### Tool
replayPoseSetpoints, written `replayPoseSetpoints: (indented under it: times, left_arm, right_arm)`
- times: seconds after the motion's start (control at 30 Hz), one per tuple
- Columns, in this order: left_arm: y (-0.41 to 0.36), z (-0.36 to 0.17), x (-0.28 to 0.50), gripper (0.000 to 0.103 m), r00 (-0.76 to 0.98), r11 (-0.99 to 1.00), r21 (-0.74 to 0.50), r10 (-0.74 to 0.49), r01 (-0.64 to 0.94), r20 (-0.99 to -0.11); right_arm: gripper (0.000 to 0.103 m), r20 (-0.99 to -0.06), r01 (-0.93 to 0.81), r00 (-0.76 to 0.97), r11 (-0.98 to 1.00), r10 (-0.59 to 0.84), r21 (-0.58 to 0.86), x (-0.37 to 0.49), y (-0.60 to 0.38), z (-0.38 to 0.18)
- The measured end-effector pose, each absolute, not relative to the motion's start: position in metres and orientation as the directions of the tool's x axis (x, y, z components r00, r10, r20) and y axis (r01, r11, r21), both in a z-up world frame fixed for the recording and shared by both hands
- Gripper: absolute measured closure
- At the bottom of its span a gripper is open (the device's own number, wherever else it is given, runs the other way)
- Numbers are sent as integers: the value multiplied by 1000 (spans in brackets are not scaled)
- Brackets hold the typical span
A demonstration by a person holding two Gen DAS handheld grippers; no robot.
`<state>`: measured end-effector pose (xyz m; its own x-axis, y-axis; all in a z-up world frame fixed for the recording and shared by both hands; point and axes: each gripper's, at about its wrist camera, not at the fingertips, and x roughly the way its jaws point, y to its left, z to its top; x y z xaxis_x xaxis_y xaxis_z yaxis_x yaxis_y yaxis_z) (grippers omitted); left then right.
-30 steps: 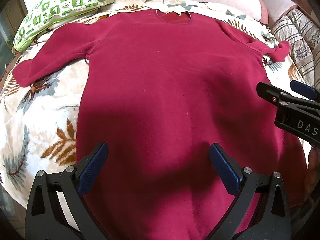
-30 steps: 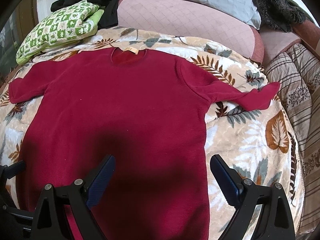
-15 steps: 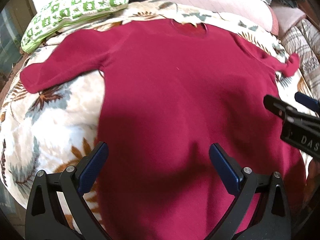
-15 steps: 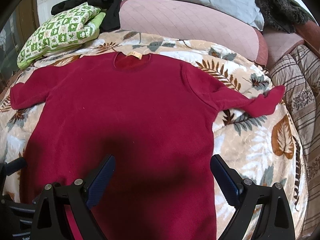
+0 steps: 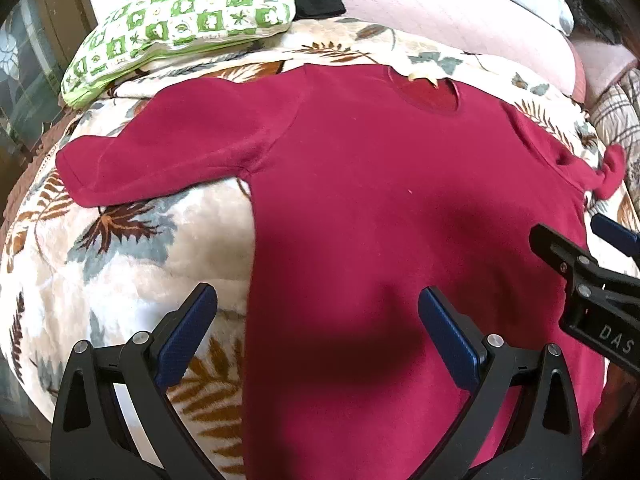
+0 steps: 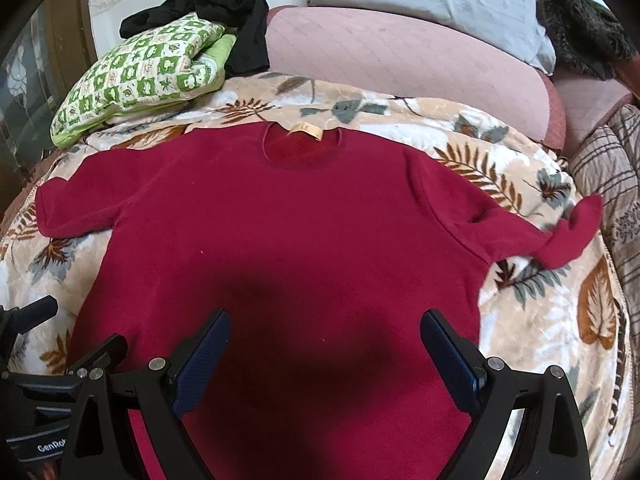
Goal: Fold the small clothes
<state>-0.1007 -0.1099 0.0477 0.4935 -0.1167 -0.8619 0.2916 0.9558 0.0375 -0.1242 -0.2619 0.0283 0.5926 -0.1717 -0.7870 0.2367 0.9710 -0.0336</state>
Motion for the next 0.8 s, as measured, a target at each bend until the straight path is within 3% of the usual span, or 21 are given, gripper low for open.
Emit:
replayPoseSetpoints:
  times: [0.33,0.53,0.7,0.8]
  left_arm:
    - [-70,57,-67,1,484,979,-66,-153,192,-862]
    - [-12,68,-39,1,514,992,-115,-121,44,-849]
    - [29,70,-15,1,542,998,-52,-29,-28,-840]
    - [68,71,3,1,552,991,-89,-19,-101,-834]
  right_arm:
    - [9,-785,192,607,981,-125,-8,-102,-249,22]
    - [9,-759,121,646,993,-80,-2,-78,-224,21]
    - [9,-783,70,619,997,-69,-32,-58,-205,10]
    - [9,-789,48,611,998,-65,-45,-54,-198,7]
